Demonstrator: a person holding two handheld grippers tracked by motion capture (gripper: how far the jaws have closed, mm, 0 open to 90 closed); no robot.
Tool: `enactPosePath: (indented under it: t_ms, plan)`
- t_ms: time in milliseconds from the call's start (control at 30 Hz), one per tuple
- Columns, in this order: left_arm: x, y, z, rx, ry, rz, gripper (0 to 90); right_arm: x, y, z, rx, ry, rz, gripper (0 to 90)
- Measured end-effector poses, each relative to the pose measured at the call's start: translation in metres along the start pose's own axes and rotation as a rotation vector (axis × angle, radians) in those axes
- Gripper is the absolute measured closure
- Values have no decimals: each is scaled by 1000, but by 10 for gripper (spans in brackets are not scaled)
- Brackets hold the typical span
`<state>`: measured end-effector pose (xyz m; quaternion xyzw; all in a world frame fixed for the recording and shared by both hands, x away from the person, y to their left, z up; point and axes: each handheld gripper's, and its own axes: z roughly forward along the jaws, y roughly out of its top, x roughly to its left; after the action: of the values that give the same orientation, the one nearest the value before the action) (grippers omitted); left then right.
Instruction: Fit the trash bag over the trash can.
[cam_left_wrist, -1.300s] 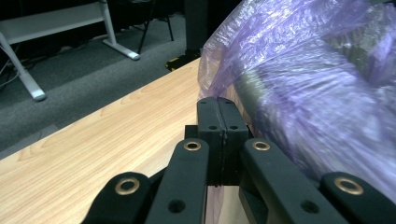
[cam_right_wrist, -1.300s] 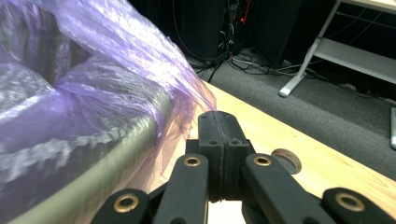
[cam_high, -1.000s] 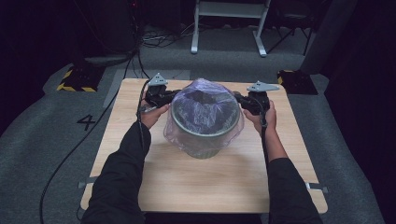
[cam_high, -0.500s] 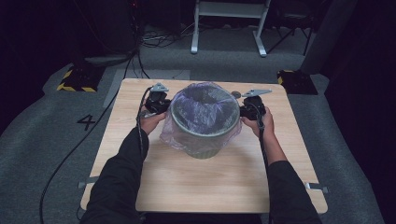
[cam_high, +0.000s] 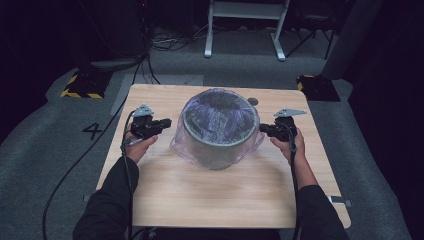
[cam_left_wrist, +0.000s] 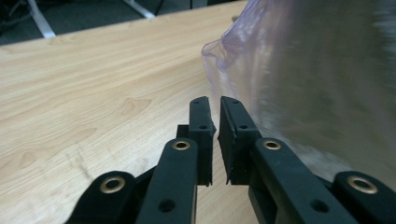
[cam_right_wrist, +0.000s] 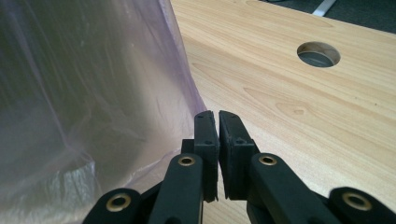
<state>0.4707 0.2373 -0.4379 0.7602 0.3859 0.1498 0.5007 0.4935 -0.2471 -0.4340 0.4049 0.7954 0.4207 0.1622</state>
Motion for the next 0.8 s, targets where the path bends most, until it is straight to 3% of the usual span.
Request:
enactPosePath:
  t_ms: [100,167,200,300,367,467,633,700,767,800]
  plan:
    - [-9,-1,-15,-20,-7,56,620,0,-2,-3,-11,3,-6,764]
    - [-17,-1,-22,-24,-17,92,505,1,-3,-6,-15,-2,-38,683]
    - [-19,-1,-25,-26,-16,102,476,2,-3,-9,-18,-3,-76,661]
    - [-27,-1,-36,-45,-34,133,360,4,-2,-15,2,-49,-116,549]
    - [-32,0,-44,-54,-80,139,310,5,-3,-21,-15,-40,-131,519]
    - [-39,1,-50,-58,-135,148,246,7,-4,-31,-25,-81,-170,455]
    - [-53,2,-51,-40,-197,172,207,12,-6,-50,-84,-95,-223,365]
    - [-57,2,-48,-38,-219,171,211,15,-6,-59,-117,-66,-245,335]
    - [-59,2,-43,-24,-237,166,212,18,-6,-64,-128,-79,-254,298]
    - [-59,2,-40,-13,-239,165,212,20,-6,-67,-140,-53,-258,280]
